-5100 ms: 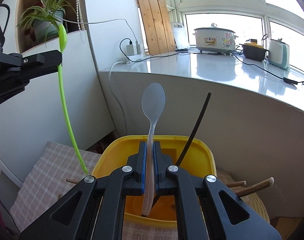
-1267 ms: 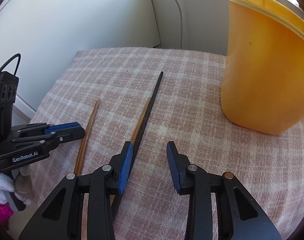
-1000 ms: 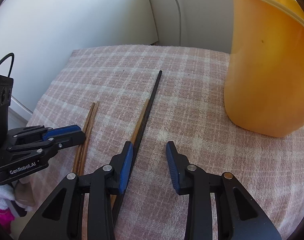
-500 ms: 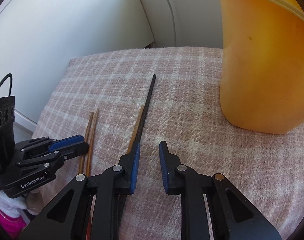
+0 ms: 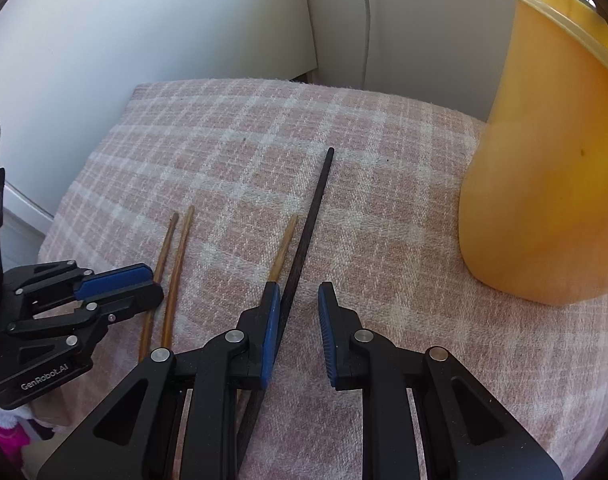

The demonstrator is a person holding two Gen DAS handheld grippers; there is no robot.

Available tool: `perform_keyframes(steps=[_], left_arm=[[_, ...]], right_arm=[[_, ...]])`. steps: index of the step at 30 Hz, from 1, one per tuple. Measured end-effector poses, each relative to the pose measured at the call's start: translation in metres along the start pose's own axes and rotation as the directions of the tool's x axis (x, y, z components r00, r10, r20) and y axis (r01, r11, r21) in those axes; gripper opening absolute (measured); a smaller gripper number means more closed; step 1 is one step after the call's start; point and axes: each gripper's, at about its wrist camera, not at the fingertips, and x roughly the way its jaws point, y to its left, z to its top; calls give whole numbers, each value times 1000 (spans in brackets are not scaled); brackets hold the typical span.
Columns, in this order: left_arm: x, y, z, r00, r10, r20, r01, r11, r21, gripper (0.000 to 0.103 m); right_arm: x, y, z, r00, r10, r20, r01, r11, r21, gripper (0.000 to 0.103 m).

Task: Organize utensils
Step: 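Grasp a red-tipped wooden chopstick with the left gripper while the right gripper grasps the black chopstick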

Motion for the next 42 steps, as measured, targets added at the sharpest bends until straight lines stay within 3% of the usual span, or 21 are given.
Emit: perform_keyframes(steps=[13,16,20,24,27,32,37,42], left_arm=[[9,-4,24,997,8,-80,-4,999,53,15],[13,0,34,991,-2,-131,2,1000,0,16],[19,6,54,980,-53,-192,40,997,-72,35],[27,-2,70,974,-22,-223,13,999,-38,36],[31,-12,78,975,33,-222,-25,999,38,27],[34,-14,86,979,6,-204,2,999,35,12],[31,-15,87,977,2,-213,7,999,39,11],[25,-2,85,973,-29,-229,26,1000,-17,11]], right_arm=[[1,-4,0,999,-10,-34,9,1000,-21,8],[-4,-7,-7,999,-19,-48,17,999,-31,7],[-3,-9,-6,997,-20,-70,17,999,-37,7],[-1,-9,0,995,-20,-96,16,999,-37,7],[2,-5,5,994,-34,-101,28,998,-58,7],[4,-4,8,994,-11,-105,7,999,-37,7],[-2,-8,-1,989,53,-135,-52,999,5,5],[-9,-8,-12,987,43,-155,-47,999,-22,5]])
